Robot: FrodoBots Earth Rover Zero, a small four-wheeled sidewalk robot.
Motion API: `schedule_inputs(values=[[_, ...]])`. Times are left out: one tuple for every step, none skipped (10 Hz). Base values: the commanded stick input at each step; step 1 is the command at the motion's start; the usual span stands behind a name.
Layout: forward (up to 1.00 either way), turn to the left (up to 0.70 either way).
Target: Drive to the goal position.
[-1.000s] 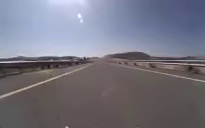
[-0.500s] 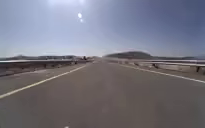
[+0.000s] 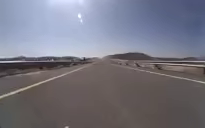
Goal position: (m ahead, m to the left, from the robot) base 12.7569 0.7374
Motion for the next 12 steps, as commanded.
schedule_inputs(values=[[1.0, 0.0], [1.0, 0.0], [1.0, 0.0], [1.0, 0.0], [1.0, 0.0], [1.0, 0.0], [1.0, 0.0], [1.0, 0.0], [1.0, 0.0], [1.0, 0.0], [1.0, 0.0], [1.0, 0.0]])
